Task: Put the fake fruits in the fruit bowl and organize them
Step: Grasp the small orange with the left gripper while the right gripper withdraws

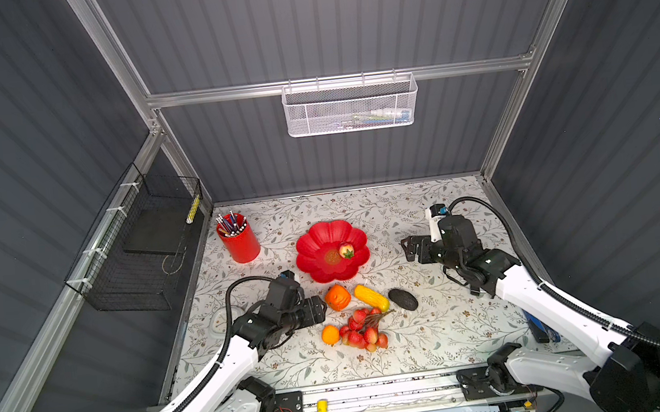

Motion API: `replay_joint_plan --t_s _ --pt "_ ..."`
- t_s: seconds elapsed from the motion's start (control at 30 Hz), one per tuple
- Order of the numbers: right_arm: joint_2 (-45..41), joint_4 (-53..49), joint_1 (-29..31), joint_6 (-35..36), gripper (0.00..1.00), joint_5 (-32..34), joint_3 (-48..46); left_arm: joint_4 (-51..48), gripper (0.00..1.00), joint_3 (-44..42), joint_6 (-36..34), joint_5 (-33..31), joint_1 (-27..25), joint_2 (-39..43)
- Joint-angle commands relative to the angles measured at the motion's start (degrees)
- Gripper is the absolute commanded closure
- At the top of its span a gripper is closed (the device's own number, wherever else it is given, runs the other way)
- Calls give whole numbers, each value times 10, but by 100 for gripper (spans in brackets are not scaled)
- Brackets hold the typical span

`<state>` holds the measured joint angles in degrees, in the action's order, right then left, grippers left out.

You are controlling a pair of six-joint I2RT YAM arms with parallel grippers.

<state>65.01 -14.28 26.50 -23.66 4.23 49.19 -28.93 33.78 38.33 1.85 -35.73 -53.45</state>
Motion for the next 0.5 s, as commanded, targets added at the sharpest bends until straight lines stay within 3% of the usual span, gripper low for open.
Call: replay_joint_plan --t_s 0.0,0.23,0.47 --pt "-5 3 -6 -7 1 -11 6 6 15 -1 41 -21 -36 -40" --pt "-31 -5 -11 -16 1 -13 -14 30 17 -4 72 -42 -115 -132" --pt "-49 -6 -19 -17 1 -11 -30 25 27 -22 98 -49 -137 -145"
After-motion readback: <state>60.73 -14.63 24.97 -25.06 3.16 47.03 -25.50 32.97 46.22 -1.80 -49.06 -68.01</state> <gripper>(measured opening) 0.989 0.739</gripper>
